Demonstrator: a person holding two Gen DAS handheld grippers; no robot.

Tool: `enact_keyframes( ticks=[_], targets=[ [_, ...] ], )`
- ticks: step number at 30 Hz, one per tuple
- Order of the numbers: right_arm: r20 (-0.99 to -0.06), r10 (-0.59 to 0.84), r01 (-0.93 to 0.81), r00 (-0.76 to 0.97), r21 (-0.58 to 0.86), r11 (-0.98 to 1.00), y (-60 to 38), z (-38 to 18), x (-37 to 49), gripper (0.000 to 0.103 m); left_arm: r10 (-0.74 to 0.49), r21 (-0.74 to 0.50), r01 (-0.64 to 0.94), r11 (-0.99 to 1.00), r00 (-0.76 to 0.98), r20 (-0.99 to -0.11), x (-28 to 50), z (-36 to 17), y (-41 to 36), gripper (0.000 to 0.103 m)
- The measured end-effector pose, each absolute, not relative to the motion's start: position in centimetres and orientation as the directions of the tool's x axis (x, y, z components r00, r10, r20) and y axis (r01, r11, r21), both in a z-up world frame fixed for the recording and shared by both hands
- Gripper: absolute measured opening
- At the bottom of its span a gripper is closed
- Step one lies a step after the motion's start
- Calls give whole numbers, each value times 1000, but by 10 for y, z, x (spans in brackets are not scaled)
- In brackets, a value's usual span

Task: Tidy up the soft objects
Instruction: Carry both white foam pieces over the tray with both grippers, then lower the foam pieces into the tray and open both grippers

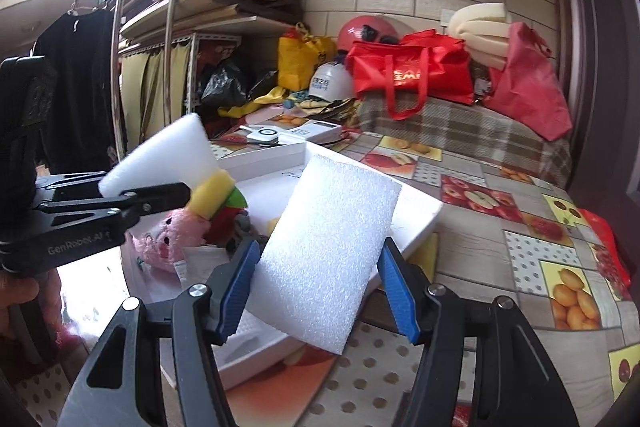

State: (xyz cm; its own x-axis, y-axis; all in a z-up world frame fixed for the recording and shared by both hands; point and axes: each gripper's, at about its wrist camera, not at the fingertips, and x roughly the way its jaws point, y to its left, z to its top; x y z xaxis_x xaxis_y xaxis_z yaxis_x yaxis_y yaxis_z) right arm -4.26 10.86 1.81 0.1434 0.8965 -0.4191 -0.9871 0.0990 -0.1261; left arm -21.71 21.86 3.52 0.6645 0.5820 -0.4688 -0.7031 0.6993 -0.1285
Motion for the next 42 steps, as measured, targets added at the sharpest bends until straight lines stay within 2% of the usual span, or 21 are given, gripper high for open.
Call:
enact_keyframes(
  ticks=[2, 10, 17, 27, 30, 31, 32, 33, 35, 36, 37, 38, 42],
  targets=[
    [-434, 891, -988, 132, -132, 83, 115, 17, -45, 61, 564, -147, -696, 703, 671, -481, -215, 34, 225, 20],
    [-474, 872, -990, 118, -119, 69, 140, 13, -42, 61, 592, -43, -713, 700, 612, -525, -195, 32, 244, 19],
    [-493, 861, -990, 124, -120, 74, 162, 11, -41, 61, 582, -72, -745, 663, 574, -576, -185, 25, 272, 20],
    [-486, 864, -988, 130, -141, 70, 173, 12, -46, 61, 595, -96, -763, 640, 571, -566, -184, 28, 279, 20],
    [-470, 871, -985, 144, -152, 80, 170, 13, -47, 64, 639, -71, -779, 622, 559, -528, -188, 34, 272, 21],
    [-460, 875, -984, 149, -153, 87, 168, 14, -47, 70, 661, -63, -791, 609, 550, -510, -191, 36, 268, 21],
    [-451, 879, -983, 157, -154, 97, 166, 15, -47, 76, 688, -57, -805, 591, 540, -486, -196, 39, 264, 30],
    [-444, 881, -983, 163, -152, 105, 168, 16, -45, 86, 705, -56, -814, 578, 533, -468, -200, 41, 261, 55],
    [-428, 888, -983, 169, -142, 119, 165, 18, -42, 89, 745, -61, -837, 544, 515, -424, -209, 45, 256, 85],
    [-422, 891, -983, 168, -135, 122, 164, 19, -41, 99, 761, -74, -845, 529, 511, -399, -216, 47, 255, 90],
    [-418, 892, -983, 172, -133, 128, 163, 19, -40, 103, 766, -85, -846, 526, 515, -384, -220, 48, 253, 93],
    [-409, 895, -982, 177, -130, 135, 162, 20, -40, 103, 769, -93, -846, 525, 518, -375, -223, 49, 252, 101],
    [-383, 903, -980, 192, -127, 154, 158, 22, -37, 103, 782, -81, -846, 528, 521, -342, -226, 50, 244, 103]
  ],
)
